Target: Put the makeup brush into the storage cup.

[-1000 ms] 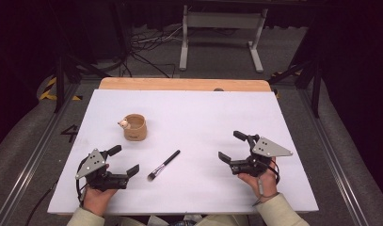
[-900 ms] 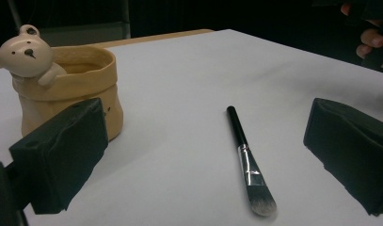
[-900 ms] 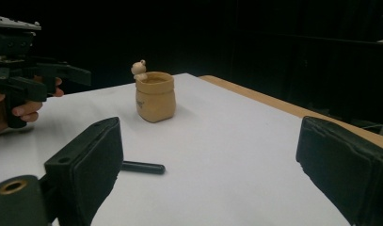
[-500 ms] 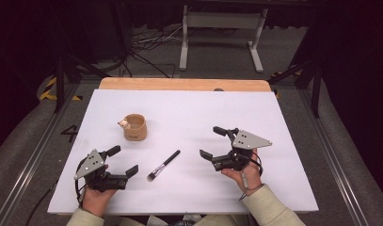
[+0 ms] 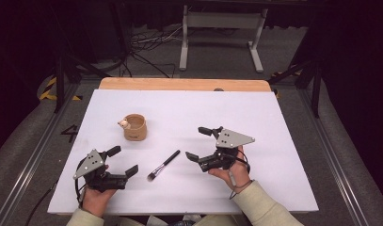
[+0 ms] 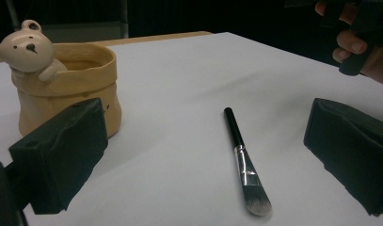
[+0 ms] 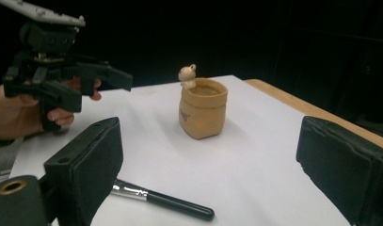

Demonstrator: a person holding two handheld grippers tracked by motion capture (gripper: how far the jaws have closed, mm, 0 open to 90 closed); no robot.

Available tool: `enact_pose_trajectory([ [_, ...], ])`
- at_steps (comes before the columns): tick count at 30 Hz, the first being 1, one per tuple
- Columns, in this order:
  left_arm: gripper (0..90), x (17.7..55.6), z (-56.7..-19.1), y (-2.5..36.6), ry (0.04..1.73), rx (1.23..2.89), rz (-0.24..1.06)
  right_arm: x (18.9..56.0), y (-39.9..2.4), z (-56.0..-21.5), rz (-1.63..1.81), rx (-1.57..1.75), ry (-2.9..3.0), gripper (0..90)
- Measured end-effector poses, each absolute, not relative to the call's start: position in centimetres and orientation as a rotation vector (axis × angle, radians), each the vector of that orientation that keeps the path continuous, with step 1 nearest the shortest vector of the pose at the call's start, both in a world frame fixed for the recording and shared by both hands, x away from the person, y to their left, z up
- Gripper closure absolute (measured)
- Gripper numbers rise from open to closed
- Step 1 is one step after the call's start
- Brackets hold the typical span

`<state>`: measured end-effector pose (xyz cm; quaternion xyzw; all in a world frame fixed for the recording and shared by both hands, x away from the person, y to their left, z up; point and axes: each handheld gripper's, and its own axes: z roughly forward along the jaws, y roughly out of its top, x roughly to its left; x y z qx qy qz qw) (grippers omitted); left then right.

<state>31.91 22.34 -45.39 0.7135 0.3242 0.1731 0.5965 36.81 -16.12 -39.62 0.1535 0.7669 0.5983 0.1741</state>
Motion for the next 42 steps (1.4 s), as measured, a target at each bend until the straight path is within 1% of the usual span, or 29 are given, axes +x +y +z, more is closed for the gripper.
enact_pose_trajectory([
  [9, 0.9, 31.9, -45.5, 22.3, 0.755, 1.663, 0.391, 37.3, -13.2, -38.6, 1.537, 0.309, 2.352, 12.1],
  [14, 0.9, 31.9, -45.5, 22.3, 0.750, 1.662, 0.393, 38.1, -12.0, -38.2, 1.435, 0.287, 2.451, 12.5],
  [16, 0.9, 31.9, -45.5, 22.2, 0.752, 1.663, 0.385, 38.3, -11.7, -38.0, 1.395, 0.283, 2.497, 14.3],
  [23, 0.9, 31.9, -45.5, 22.0, 0.749, 1.667, 0.383, 39.0, -10.2, -37.2, 1.170, 0.276, 2.690, 14.1],
  [30, 1.0, 31.9, -45.5, 22.0, 0.746, 1.665, 0.379, 39.8, -9.1, -36.6, 1.031, 0.277, 2.800, 12.2],
  [36, 1.0, 31.9, -45.6, 22.0, 0.748, 1.667, 0.372, 40.3, -8.4, -36.4, 0.958, 0.271, 2.848, 13.1],
  [42, 1.8, 31.9, -45.5, 22.0, 0.745, 1.678, 0.355, 40.8, -7.6, -36.2, 0.811, 0.218, 2.896, 12.9],
])
